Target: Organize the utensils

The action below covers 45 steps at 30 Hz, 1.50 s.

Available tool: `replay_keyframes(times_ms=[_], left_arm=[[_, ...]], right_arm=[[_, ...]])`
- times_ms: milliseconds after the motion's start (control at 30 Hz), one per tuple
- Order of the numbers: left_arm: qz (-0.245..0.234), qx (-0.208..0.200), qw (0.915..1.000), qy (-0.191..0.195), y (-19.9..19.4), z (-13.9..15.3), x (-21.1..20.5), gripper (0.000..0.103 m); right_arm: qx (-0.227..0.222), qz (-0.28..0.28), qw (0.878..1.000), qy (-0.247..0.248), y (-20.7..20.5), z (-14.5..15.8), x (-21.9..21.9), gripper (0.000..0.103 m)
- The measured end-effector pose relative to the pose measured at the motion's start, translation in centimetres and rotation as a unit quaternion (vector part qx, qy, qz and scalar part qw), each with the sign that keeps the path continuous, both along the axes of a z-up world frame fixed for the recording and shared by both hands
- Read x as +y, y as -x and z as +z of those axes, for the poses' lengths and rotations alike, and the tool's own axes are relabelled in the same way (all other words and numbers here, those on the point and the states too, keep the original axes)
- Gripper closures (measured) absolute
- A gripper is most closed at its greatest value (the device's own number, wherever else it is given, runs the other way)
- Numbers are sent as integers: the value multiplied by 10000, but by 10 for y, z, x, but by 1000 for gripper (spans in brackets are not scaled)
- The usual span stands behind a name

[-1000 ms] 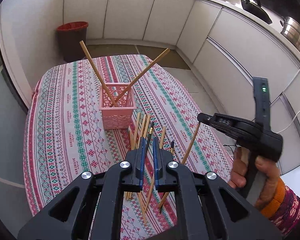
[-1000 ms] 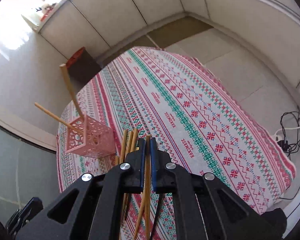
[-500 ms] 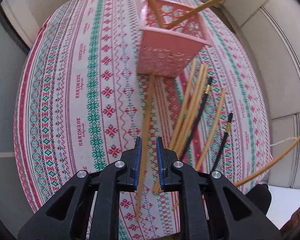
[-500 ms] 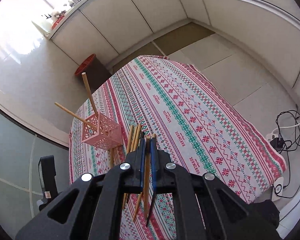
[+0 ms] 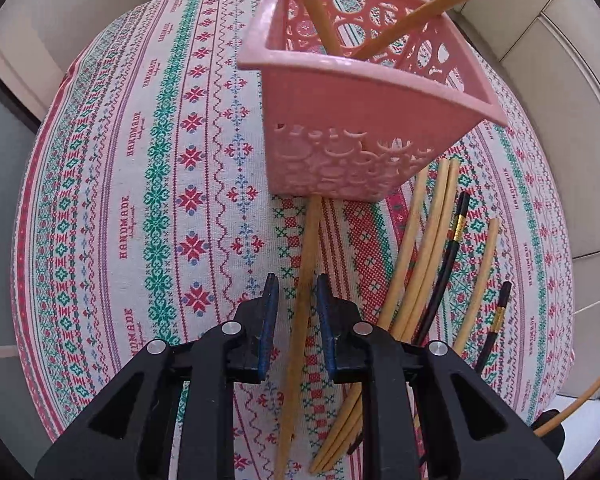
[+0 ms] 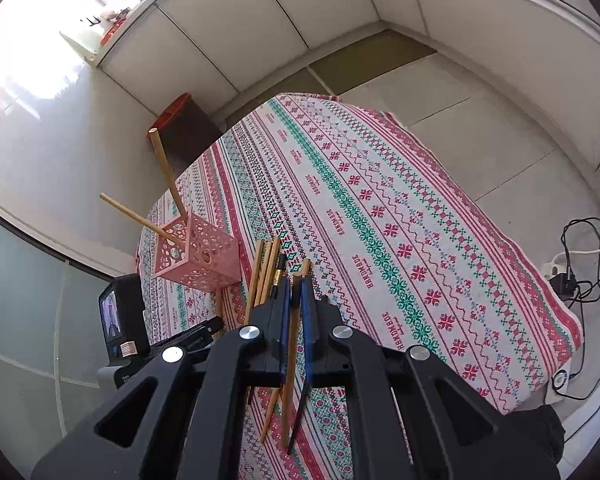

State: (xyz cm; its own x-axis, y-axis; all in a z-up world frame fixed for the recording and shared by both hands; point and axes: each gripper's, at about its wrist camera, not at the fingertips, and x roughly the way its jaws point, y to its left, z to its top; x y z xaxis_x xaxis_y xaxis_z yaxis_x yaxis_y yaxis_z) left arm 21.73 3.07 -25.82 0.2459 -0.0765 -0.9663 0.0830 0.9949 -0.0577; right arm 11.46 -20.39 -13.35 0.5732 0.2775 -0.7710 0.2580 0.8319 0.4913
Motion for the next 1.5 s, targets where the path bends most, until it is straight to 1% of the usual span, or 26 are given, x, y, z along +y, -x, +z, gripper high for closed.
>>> replay_keyframes(times_ms=[33,67,100,167,233,300,367,400,467,567,667,767,833,900,933,967,1000,1067,1167,1233,1367,1400,1433,1467,1500], left_arm=[[-31,-61,9999,-99,-1,-2,-3,84],[-97,-137,9996,-239,-2,-3,-7,95],[-178,-212,9990,-362,0,-3,-10,97],[-278,-315,9983,-398,3,-4,-17,97],[-227,-460,9981,-353,13,3,-15,97],[-164,-675,9975,-131,26,24,-7,97],[-191,-967,9950,173,42,52,1,97],[-231,-1130,9928,336,51,69,5,97],[-296,-1423,9880,528,67,96,11,97],[-293,-1847,9797,715,84,131,17,97],[-250,-2107,9730,908,100,156,29,97],[-215,-2243,9687,1037,103,169,34,97],[-215,-2361,9654,1088,108,177,35,97],[-247,-2442,9626,1148,111,182,34,97],[-266,-2459,9618,1175,113,184,35,97],[-286,-2466,9612,1203,113,184,34,97],[-301,-2465,9609,1224,113,184,34,97],[-318,-2485,9600,1250,114,184,33,97],[-359,-2494,9592,1284,112,182,31,97],[-353,-2483,9592,1308,109,180,32,97],[-310,-2473,9583,1397,104,179,36,97],[-296,-2499,9575,1409,104,180,36,97],[-289,-2527,9567,1419,104,182,37,97],[-285,-2561,9557,1423,105,183,37,97],[-277,-2597,9547,1423,105,184,37,97]], right_arm=[[17,-4,10000,-3,-1,-1,-1,97],[37,-20,10000,-7,-3,-3,-1,97],[61,-37,10000,-16,-4,-5,-1,97],[119,-44,9999,-55,-7,-8,-1,97],[150,-42,9998,-83,-7,-8,0,97],[114,-3,9999,-103,-5,-5,2,97],[38,67,9999,-114,-2,2,5,97],[0,97,9999,-109,-1,5,7,97],[-93,177,9998,-89,2,15,12,97],[-237,320,9992,-9,8,34,19,98],[-358,465,9982,91,16,54,25,98],[-460,565,9971,205,22,71,27,98],[-377,582,9974,219,22,74,23,98],[-64,544,9981,298,12,63,17,94],[215,526,9976,393,1,47,11,89],[466,521,9965,458,-9,30,7,71],[788,485,9943,521,-21,6,1,65],[1493,230,9868,586,-41,-42,-15,65],[2060,-3,9772,510,-62,-89,-29,65],[2247,-101,9731,504,-73,-106,-30,67],[2378,-16,9696,577,-95,-118,-13,68],[2412,-21,9678,715,-99,-118,-7,70],[2386,17,9675,843,-102,-118,-1,80],[2448,83,9648,961,-105,-120,5,96],[2429,15,9647,1019,-104,-119,7,98]])
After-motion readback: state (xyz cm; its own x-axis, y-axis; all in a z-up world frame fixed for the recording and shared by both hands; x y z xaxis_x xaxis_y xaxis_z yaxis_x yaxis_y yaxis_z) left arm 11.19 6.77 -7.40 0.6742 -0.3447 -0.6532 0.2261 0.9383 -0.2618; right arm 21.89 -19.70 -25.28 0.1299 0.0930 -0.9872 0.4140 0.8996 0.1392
